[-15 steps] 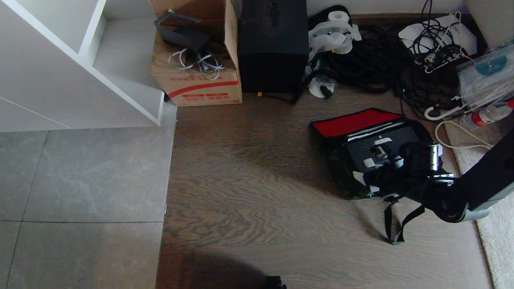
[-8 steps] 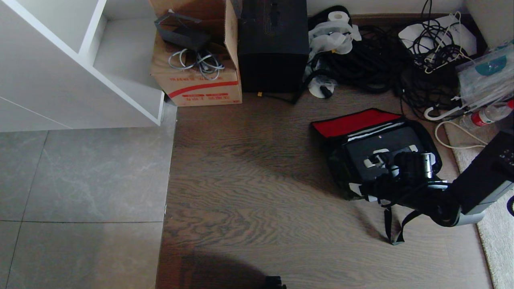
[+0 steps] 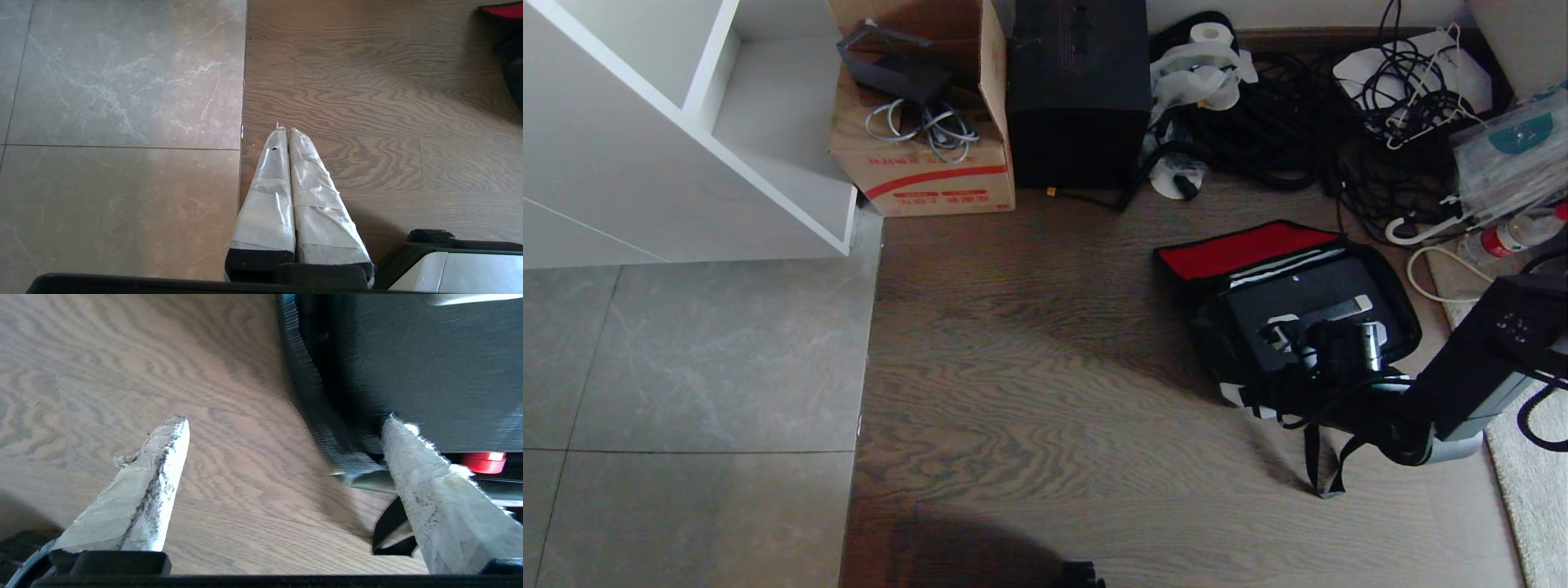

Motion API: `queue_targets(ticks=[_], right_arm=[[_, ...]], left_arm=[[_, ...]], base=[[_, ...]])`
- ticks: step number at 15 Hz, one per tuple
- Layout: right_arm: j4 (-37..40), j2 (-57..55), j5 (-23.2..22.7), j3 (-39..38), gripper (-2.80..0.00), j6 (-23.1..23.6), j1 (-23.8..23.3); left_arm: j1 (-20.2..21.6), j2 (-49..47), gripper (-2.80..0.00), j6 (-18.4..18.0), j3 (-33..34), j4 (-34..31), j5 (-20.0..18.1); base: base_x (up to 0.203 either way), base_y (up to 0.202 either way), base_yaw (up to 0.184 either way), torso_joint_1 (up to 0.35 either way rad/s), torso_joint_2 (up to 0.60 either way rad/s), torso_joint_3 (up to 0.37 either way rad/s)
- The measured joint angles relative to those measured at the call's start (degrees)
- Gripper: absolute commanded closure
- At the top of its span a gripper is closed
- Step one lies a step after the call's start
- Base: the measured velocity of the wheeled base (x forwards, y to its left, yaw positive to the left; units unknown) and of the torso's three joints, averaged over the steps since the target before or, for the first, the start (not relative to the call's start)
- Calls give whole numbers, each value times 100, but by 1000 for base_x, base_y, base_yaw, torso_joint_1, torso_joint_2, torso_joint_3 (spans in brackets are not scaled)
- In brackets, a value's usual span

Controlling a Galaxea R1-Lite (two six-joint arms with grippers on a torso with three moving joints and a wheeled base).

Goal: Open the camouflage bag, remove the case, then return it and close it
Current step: Close the top of the storage box

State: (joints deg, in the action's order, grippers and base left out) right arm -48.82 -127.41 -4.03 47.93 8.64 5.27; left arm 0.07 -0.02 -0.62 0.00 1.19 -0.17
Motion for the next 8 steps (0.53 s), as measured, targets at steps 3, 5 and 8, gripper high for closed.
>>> queue_targets(ticks=[3,5,8], right_arm=[[-21,-82,3,82,0,-57,62],[18,-96,-19,94,0,-156,92],[218,-96,-20,46,0,-115,148]], left_arm=[[0,0,0,0,0,1,1],[0,0,0,0,0,1,-1],[0,0,0,0,0,1,-1]], base=[[0,0,0,0,0,0],[0,0,0,0,0,0],[0,0,0,0,0,0]])
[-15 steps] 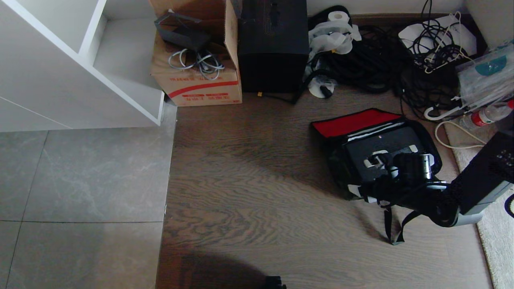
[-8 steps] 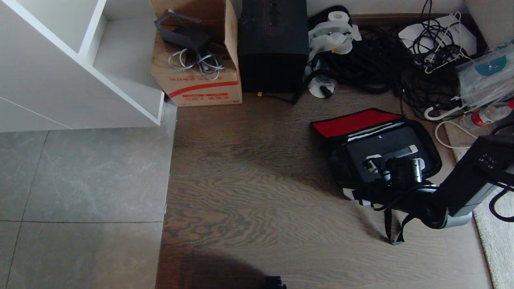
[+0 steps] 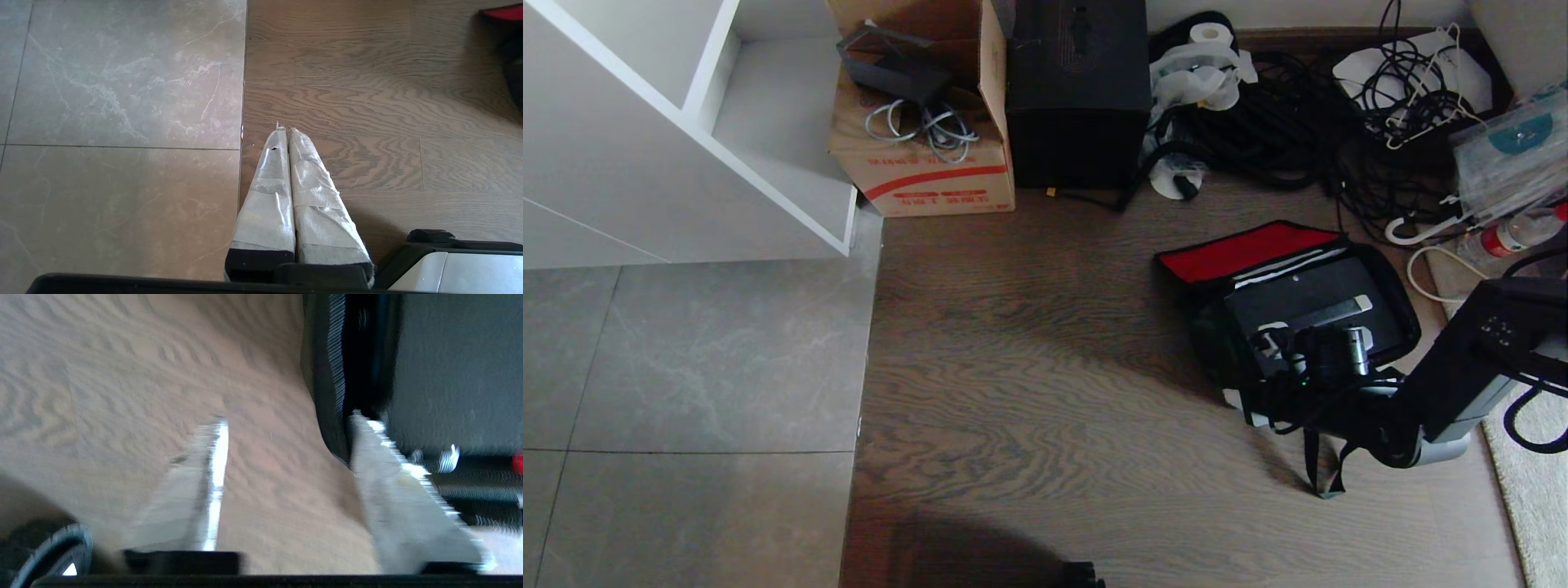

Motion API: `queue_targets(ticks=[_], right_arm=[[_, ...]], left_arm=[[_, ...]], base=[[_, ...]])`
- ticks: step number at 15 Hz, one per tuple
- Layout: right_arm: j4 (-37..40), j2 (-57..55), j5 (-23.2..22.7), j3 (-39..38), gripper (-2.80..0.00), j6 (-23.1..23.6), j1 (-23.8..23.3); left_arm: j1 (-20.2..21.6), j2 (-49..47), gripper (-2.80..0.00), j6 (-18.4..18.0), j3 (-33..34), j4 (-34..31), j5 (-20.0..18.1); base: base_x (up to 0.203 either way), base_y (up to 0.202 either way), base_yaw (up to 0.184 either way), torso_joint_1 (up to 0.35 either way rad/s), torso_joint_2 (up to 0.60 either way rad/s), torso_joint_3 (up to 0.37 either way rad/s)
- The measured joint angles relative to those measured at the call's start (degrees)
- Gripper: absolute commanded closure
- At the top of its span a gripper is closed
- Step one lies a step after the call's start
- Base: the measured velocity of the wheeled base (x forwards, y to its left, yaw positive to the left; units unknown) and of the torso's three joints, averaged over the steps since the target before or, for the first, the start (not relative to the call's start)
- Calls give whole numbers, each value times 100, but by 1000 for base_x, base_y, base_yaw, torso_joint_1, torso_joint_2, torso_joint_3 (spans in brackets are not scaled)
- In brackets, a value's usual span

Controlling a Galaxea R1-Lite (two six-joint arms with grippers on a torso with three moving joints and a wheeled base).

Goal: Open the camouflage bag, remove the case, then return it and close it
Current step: Close the top of the storage box

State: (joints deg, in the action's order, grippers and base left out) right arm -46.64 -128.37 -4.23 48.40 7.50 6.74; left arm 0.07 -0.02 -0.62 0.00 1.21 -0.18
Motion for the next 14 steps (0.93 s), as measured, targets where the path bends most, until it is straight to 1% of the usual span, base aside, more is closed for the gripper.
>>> queue_targets(ticks=[4,9,12,14], right_arm=[[12,12,13,-3,0,-23,23],[105,115,29,-33,0,-76,161],[354,278,7,-121,0,-464,475],[384,398,27,-186,0,-677,661]], left_arm=[[0,0,0,2,0,0,0],[0,0,0,1,0,0,2],[0,0,0,1,0,-1,2],[0,0,0,1,0,-1,0]], base=[[0,0,0,0,0,0],[0,0,0,0,0,0],[0,0,0,0,0,0],[0,0,0,0,0,0]])
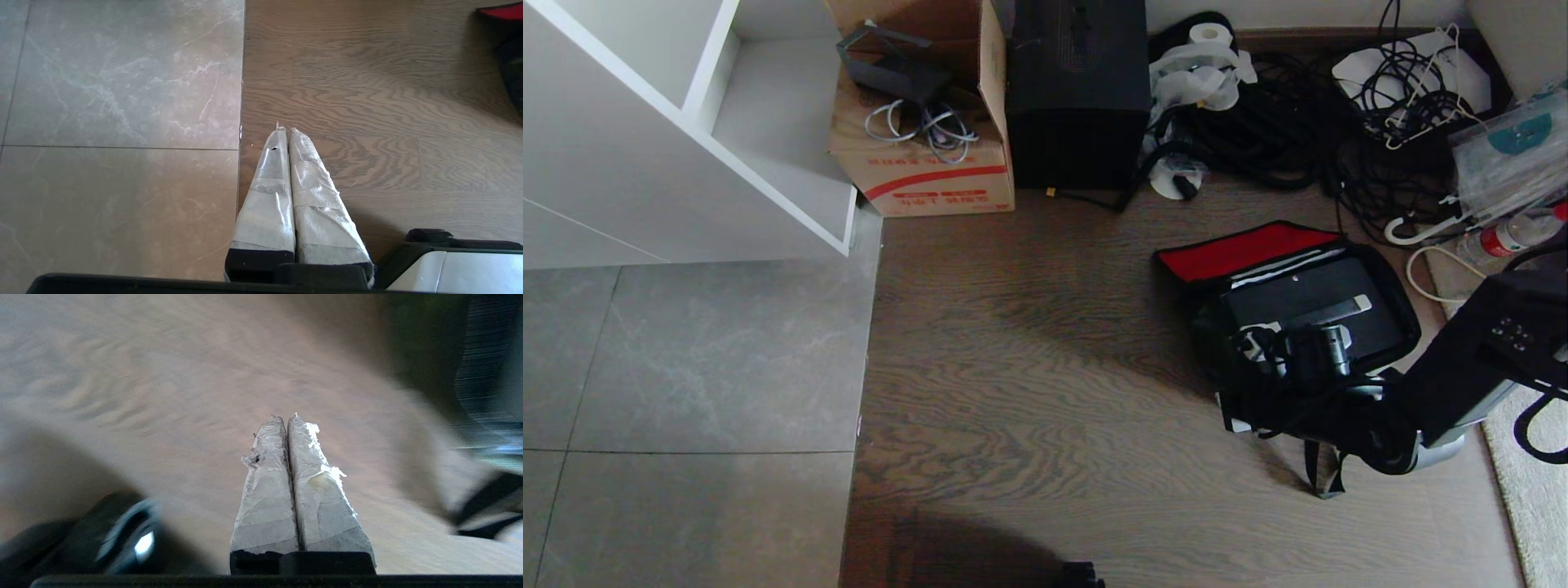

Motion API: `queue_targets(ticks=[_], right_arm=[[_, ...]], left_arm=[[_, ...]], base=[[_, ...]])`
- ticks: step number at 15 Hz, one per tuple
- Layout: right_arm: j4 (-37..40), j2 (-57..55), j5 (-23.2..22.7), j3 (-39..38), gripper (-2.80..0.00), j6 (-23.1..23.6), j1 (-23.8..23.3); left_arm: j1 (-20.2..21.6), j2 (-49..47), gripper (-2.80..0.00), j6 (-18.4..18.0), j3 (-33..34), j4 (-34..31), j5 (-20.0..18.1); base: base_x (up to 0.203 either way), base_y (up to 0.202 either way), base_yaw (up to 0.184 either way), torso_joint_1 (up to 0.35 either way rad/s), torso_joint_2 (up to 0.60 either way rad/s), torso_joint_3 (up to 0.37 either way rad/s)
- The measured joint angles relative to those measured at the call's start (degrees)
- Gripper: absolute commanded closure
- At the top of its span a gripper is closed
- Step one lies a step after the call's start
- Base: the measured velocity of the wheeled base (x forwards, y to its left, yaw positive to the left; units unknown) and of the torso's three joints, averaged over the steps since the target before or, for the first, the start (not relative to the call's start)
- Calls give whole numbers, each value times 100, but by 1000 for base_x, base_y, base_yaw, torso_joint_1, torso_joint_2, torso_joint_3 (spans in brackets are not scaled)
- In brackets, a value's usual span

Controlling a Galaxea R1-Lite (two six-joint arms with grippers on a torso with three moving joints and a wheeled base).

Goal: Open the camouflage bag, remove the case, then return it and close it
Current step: Close the top of the storage box

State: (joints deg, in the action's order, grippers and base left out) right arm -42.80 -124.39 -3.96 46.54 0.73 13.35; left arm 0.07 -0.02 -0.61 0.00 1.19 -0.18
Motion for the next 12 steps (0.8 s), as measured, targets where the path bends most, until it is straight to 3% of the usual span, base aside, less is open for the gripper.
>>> queue_targets(ticks=[5,12], right_arm=[[52,224,0,-123,0,-55,151],[308,624,-33,-387,0,575,-544]], left_arm=[[2,0,0,1,0,1,0],[2,0,0,0,0,1,0]], base=[[0,0,0,0,0,0],[0,0,0,0,0,0]])
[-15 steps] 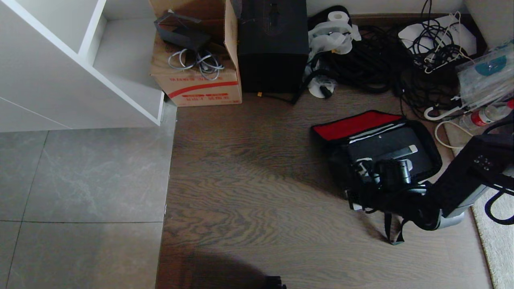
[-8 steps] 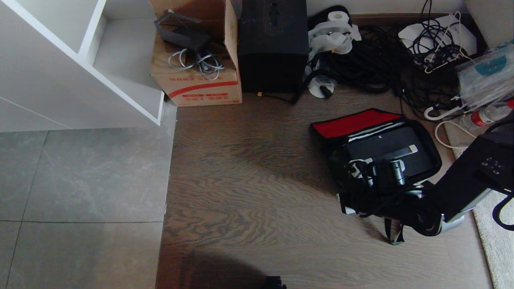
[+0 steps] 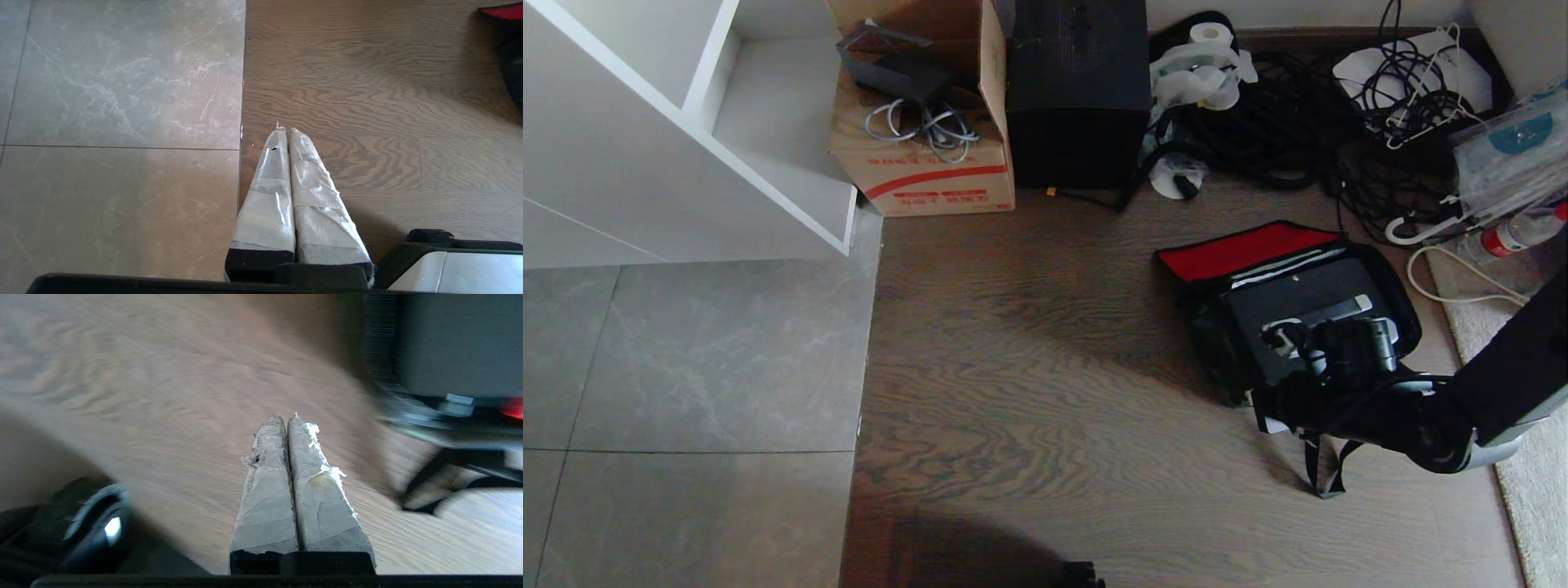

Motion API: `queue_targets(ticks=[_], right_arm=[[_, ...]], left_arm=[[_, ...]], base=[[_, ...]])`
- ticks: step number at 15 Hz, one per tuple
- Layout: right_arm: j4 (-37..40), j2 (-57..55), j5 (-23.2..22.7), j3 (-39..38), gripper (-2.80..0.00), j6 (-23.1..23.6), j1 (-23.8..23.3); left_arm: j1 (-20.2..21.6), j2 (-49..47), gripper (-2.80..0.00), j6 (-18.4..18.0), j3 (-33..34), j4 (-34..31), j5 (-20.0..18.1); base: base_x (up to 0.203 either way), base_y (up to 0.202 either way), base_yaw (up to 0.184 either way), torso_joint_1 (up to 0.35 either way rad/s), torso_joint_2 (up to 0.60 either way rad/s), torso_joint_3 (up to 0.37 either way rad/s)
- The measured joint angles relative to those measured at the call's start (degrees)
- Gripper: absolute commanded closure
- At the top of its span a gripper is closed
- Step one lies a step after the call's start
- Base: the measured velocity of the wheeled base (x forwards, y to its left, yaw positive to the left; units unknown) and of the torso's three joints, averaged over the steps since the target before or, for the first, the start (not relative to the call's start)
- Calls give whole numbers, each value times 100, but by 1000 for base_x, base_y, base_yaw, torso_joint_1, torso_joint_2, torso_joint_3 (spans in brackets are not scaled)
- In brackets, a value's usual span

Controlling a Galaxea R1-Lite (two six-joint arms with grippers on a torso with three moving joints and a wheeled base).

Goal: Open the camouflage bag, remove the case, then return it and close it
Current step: Close the top of the storage box

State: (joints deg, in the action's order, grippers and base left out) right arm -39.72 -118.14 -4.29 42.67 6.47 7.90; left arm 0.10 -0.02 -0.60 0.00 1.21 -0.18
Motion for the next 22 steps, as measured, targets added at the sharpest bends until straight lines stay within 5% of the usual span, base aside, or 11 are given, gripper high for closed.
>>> queue_targets(ticks=[14,22], right_arm=[[111,250,-140,29,0,912,-1700],[-19,-172,-1130,362,0,2083,-2315]], left_arm=[[-2,0,0,-1,0,-1,0],[-2,0,0,1,0,-1,2]], base=[[0,0,0,0,0,0],[0,0,0,0,0,0]])
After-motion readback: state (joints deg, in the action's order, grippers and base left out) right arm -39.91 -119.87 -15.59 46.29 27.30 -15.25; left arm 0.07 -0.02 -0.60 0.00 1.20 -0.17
